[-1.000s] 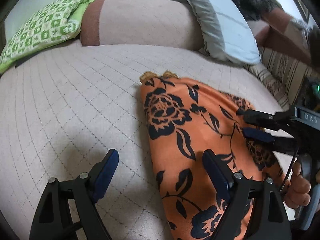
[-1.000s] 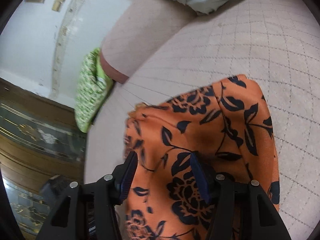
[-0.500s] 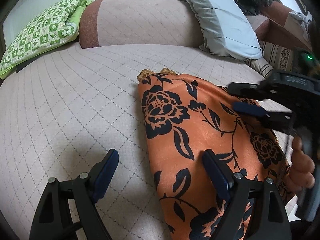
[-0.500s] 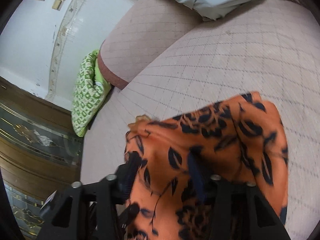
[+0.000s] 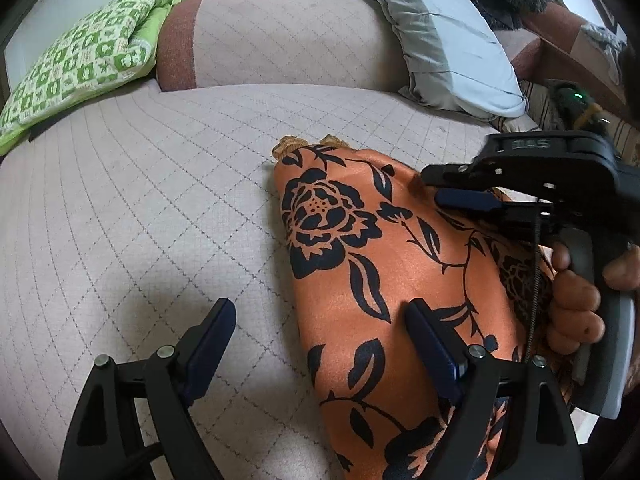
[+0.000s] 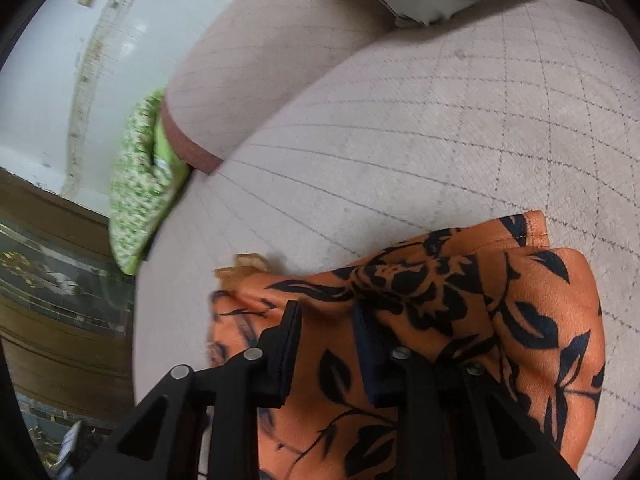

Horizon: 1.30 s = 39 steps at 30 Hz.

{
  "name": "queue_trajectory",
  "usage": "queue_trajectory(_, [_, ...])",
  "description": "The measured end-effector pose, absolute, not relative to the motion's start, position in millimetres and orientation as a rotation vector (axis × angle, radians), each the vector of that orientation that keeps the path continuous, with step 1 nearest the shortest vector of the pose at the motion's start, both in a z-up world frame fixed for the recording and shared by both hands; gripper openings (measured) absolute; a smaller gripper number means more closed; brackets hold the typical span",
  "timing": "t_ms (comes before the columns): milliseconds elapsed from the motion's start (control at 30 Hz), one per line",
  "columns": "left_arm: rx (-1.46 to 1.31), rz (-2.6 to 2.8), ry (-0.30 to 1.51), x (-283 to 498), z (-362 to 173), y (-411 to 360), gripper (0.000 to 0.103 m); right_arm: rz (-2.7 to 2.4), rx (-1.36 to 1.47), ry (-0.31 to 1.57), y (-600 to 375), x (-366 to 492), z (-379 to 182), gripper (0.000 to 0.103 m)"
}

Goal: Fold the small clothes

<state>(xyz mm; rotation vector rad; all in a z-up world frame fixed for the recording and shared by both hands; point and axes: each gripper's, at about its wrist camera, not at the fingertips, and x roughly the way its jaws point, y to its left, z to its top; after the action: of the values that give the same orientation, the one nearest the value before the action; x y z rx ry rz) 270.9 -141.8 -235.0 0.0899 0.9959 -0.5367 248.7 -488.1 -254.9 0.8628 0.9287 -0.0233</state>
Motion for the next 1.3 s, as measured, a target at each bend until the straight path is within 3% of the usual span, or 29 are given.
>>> queue_trajectory(267, [0.015, -0.476, 0.987, 277.9, -221.1, -110.5, 0.087, 0.159, 0.818, 0.856, -455.1, 242.1, -225.0, 0.031])
queue_trajectory(567, [0.135, -0.502, 1.031, 269.7, -238.5, -128.9, 0.088, 0.103, 0.805, 0.999, -428.5, 268.9, -265.2, 0.031])
queue_trajectory(800, [0.105, -0.524, 1.056, 274.3, -247.8, -124.2, 0.09, 0.105, 0.857, 0.967, -439.2, 268.1, -266.6, 0.031])
queue_trajectory(1033, [-0.042, -0.558, 1.12, 278.7, -247.3, -105.4, 0.091, 0.117, 0.811, 0.944, -455.7, 241.9, -239.9, 0.031])
queue_trajectory(1300, [-0.026, -0.617, 1.12, 258.9, -237.3, -109.5, 0.091, 0.123, 0.686, 0.984, -466.3, 186.9, -222.4, 0.031])
